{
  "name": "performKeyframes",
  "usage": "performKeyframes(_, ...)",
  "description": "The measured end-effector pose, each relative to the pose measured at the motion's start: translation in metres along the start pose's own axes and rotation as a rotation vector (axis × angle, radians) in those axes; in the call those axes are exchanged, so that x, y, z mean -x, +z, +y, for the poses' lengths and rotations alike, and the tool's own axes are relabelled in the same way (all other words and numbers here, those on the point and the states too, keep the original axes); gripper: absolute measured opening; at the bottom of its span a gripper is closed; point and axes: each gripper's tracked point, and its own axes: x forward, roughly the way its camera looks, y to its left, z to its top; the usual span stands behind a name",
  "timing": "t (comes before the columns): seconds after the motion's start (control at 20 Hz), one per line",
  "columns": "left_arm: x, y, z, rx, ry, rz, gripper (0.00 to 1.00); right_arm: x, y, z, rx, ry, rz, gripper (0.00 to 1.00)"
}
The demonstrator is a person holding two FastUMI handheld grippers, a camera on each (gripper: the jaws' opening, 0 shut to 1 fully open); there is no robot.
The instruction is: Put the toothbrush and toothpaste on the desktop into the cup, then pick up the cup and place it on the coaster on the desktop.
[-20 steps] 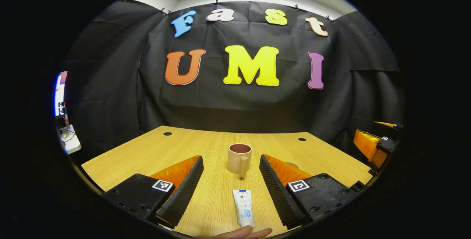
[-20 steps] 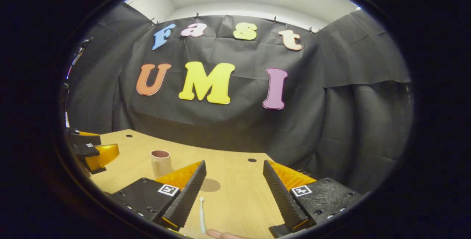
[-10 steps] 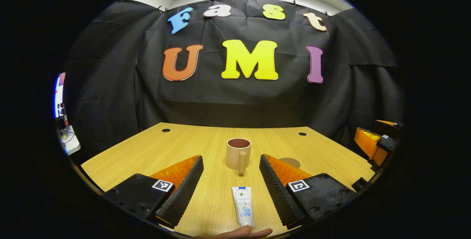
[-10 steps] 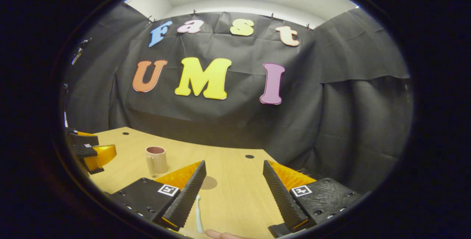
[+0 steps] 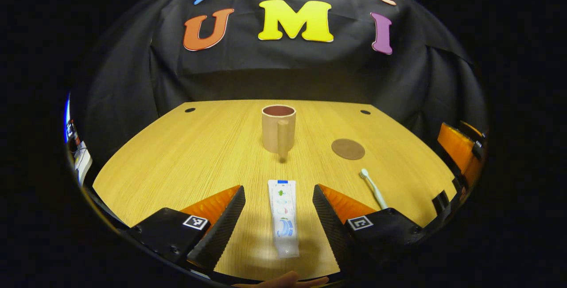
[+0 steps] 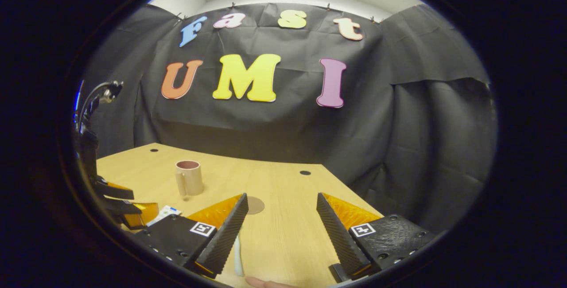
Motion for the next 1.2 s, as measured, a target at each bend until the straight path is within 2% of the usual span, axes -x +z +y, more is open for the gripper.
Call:
performKeyframes(0.15,-0.006,-0.037,-0.004,0.037,0.000,0.096,0.98,-0.003,-0.012,0.000,-0.003,0.002,0.024,0.95)
performKeyframes(0.25,-0.009,-0.053,-0.014,0.073,-0.038,0.168,0.98,-0.004,-0.019,0.002,-0.002,0.003,0.039,0.95)
performKeyframes(0.35,-0.010,-0.052,-0.022,0.067,-0.064,0.184,0.96,-0.006,-0.023,0.004,0.002,0.002,0.050,0.95)
performKeyframes(0.45,-0.014,-0.054,-0.021,0.054,-0.058,0.197,0.91,-0.008,-0.027,0.007,0.009,0.004,0.061,0.95)
performKeyframes(0.5,-0.015,-0.054,-0.018,0.049,-0.048,0.195,0.92,-0.009,-0.028,0.009,0.013,0.009,0.067,0.96)
performKeyframes(0.6,-0.014,-0.058,-0.011,0.057,-0.031,0.194,0.76,-0.011,-0.033,0.013,0.023,0.017,0.082,0.96)
performKeyframes(0.75,-0.012,-0.058,-0.008,0.060,-0.030,0.183,0.64,-0.013,-0.037,0.016,0.037,0.020,0.099,0.95)
performKeyframes(0.8,-0.013,-0.056,-0.008,0.086,-0.038,0.177,0.55,-0.014,-0.038,0.017,0.040,0.022,0.103,0.95)
performKeyframes(0.85,-0.014,-0.054,-0.008,0.105,-0.052,0.168,0.53,-0.017,-0.041,0.020,0.048,0.027,0.115,0.95)
performKeyframes(0.9,-0.016,-0.053,-0.010,0.110,-0.064,0.164,0.45,-0.020,-0.046,0.025,0.063,0.035,0.138,0.95)
performKeyframes(1.05,-0.017,-0.053,-0.010,0.107,-0.085,0.155,0.42,-0.028,-0.066,0.043,0.124,0.082,0.233,0.95)
performKeyframes(1.2,-0.015,-0.038,-0.005,0.112,-0.073,0.106,0.42,-0.034,-0.083,0.059,0.087,0.125,0.311,0.95)
